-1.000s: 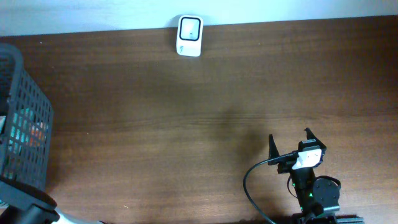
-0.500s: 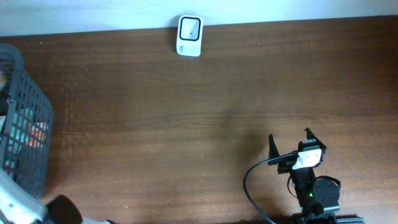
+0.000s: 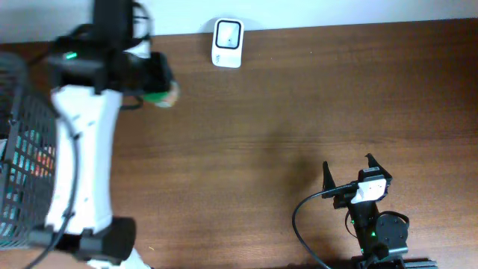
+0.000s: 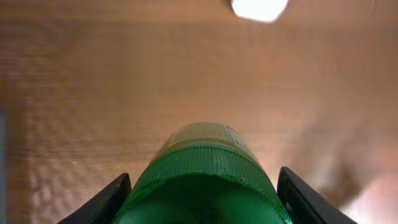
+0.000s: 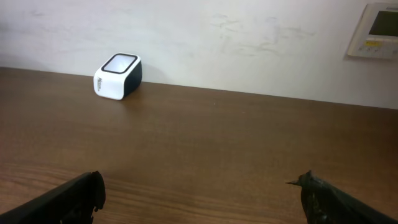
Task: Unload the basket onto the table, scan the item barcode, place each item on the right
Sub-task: 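Carry the jar out and set it upright near the scanner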
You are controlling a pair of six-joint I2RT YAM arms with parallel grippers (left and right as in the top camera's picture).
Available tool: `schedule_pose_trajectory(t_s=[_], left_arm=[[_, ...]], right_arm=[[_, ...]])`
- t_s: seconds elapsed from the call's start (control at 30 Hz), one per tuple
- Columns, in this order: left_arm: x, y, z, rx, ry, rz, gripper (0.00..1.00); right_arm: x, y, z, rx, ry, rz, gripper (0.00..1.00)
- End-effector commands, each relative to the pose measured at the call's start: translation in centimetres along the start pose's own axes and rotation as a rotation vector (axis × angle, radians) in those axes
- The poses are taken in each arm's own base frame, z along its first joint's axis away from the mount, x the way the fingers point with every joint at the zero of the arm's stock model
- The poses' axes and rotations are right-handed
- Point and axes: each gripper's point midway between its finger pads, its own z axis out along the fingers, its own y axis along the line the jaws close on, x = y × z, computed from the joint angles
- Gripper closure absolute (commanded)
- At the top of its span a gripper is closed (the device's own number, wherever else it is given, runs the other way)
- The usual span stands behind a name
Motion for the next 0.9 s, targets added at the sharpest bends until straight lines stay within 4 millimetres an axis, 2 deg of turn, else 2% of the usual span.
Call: schedule_pose_trajectory(t_s=[0.0,0.1,0.17,0.33,0.5,0.6,0.73,0.8,0.87], left_arm=[[1.7,-3.2,4.3,-0.004,0.127,0.128,0.80],[3.5,-5.7,8.5,-0.005,0.241,0.199,0.82],[4.5,-6.7,10.6,-0.006,0.293,0.250,0.84],[6.0,-8.3,16.0,-0.006,0.378,0.342,0.83],[6.5,-8.4,20.2,-0.044,0.409,0.232,0.82],[6.8,-7.7,22.3,-0.132,0.407,0.087,0.83],[7.7,-8.0,24.6,-0.161,0.422,0.005,0.83],[7.8,-8.1,24.7,-0.161,0.425,0.009,0.77],[8.1,-8.2,24.6,-0.160,0.434,0.012,0.57]], right_arm=[[0.2,0.1,0.0,-0.003,0.004,0.008,0.02],[0.2,0.1,0.0,-0.003,0.004,0.008,0.02],[0.2,0.1,0.0,-0.003,0.004,0.008,0.02],[0.2,0.1,0.0,-0.003,0.004,0.008,0.02],[0.2,0.1,0.0,-0.003,0.004,0.008,0.02],[0.2,0.1,0.0,-0.003,0.004,0.008,0.01],[0.2,0.1,0.0,-0.003,0.004,0.008,0.02],[0.2,0.1,0.0,-0.003,0.004,0.008,0.02],[0.2,0.1,0.0,-0.003,0.004,0.008,0.02]])
